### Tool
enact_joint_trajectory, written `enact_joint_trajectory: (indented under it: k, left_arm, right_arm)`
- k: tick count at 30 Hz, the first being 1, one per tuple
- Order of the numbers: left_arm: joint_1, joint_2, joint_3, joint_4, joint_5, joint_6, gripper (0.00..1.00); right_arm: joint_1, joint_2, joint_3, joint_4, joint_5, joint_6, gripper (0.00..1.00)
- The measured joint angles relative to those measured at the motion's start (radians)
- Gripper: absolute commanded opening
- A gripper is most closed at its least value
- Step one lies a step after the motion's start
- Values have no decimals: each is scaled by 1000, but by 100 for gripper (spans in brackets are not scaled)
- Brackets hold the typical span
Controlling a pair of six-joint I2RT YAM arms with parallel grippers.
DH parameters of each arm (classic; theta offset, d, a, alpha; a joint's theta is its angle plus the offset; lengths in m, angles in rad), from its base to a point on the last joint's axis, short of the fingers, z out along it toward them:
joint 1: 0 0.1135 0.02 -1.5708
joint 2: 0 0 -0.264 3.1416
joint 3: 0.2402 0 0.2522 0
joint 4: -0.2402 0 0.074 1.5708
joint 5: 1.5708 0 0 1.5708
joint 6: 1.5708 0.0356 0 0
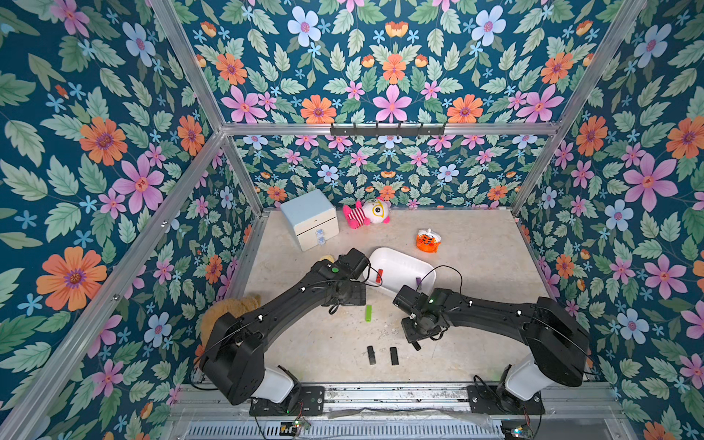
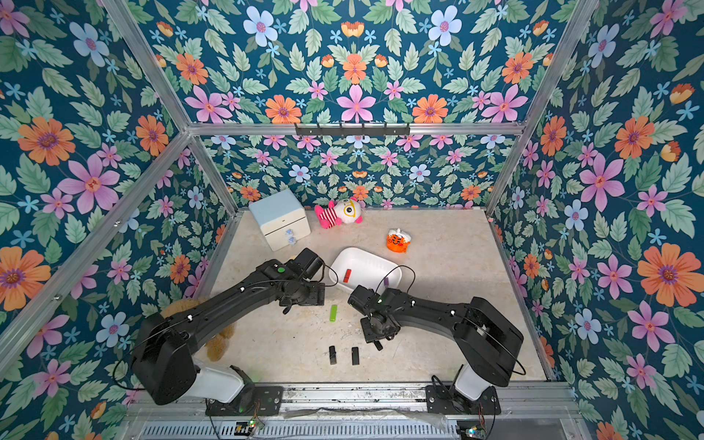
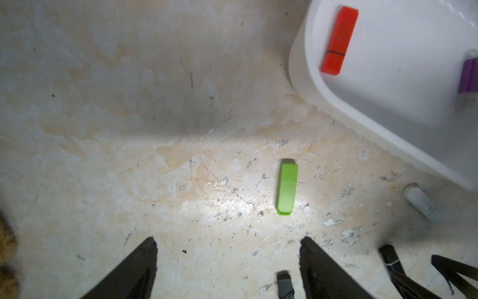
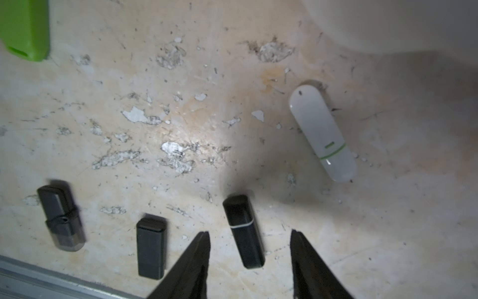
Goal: Put the usb flash drive into the storage box
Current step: Pick up the USB flash from the center of the board.
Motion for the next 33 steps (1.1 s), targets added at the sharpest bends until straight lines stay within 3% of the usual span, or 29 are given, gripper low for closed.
enact_joint_trajectory:
  k: [18,33]
  left_arm:
    - [-116,-85,-181,14,31,-113,90]
    - [-228,-104,-266,70,48,-227,90]
  right_arm:
    - [13,102,37,-18,-26,3,41]
    - [15,99,31,-33,-14,19,15]
